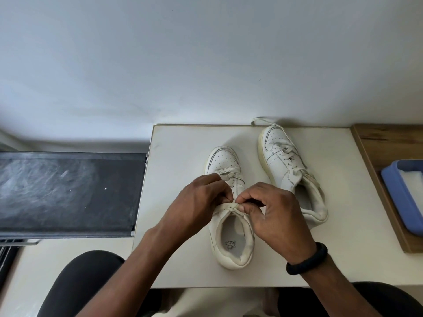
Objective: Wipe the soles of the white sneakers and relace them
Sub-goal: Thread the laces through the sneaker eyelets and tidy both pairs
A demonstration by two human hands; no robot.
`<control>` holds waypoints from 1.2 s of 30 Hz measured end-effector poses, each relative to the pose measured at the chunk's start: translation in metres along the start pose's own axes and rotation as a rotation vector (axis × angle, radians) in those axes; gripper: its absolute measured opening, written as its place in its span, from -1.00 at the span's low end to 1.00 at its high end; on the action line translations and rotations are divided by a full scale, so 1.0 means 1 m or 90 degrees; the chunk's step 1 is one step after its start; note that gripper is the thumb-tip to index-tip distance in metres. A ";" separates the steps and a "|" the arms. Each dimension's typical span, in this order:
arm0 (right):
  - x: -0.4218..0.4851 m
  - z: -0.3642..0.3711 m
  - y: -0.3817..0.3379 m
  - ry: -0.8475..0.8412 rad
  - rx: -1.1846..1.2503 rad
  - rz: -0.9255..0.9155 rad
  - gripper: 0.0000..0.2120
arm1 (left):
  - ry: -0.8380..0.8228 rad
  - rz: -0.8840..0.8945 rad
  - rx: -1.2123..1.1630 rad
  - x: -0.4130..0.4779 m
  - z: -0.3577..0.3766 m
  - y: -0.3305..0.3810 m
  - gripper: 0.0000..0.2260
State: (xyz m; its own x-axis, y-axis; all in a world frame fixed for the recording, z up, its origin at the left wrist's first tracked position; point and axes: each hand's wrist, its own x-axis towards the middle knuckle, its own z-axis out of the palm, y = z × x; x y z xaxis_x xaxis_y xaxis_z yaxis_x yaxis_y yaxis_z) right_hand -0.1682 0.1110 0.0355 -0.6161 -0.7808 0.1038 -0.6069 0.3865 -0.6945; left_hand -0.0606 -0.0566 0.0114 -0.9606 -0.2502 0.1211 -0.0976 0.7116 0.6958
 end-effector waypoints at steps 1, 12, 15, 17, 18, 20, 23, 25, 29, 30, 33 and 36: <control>0.000 0.001 0.001 0.005 0.012 0.005 -0.86 | 0.001 0.004 -0.007 0.000 0.000 -0.001 -0.80; -0.002 0.014 0.001 0.061 -0.002 0.069 -0.83 | -0.004 -0.010 -0.062 0.000 0.000 0.001 -0.80; 0.000 0.007 0.001 0.025 -0.017 0.028 -0.83 | 0.004 -0.042 -0.069 -0.001 0.000 0.003 -0.77; 0.001 0.000 0.002 -0.026 -0.031 -0.015 -0.82 | 0.005 -0.051 -0.072 -0.001 0.000 0.004 -0.78; 0.001 -0.003 0.002 -0.044 -0.047 -0.033 -0.81 | 0.004 -0.053 -0.075 -0.001 0.000 0.005 -0.79; 0.000 -0.006 0.001 -0.054 -0.069 -0.049 -0.78 | 0.002 -0.065 -0.081 0.000 -0.001 0.006 -0.83; -0.001 -0.006 -0.001 -0.036 -0.086 -0.054 -0.74 | -0.001 -0.077 -0.072 0.000 -0.003 0.008 -0.84; -0.002 -0.005 0.000 -0.040 -0.109 -0.062 -0.74 | -0.006 -0.068 -0.071 0.000 -0.004 0.009 -0.82; -0.002 -0.001 0.004 -0.015 -0.059 -0.028 -0.79 | -0.017 -0.046 -0.088 0.001 -0.005 0.009 -0.82; -0.002 0.001 0.005 -0.004 -0.043 -0.024 -0.81 | -0.018 -0.048 -0.097 0.001 -0.005 0.008 -0.83; -0.002 0.004 0.004 0.002 -0.059 -0.028 -0.84 | -0.018 -0.058 -0.109 0.001 -0.003 0.006 -0.83; -0.003 0.001 0.002 -0.018 -0.086 -0.024 -0.84 | -0.015 -0.068 -0.100 -0.001 -0.001 0.006 -0.84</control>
State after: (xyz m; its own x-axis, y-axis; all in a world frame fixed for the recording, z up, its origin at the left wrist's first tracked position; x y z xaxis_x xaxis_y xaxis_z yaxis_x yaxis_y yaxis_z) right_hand -0.1677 0.1138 0.0331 -0.5789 -0.8084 0.1066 -0.6923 0.4181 -0.5882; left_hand -0.0604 -0.0529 0.0157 -0.9528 -0.3026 0.0252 -0.1596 0.5696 0.8063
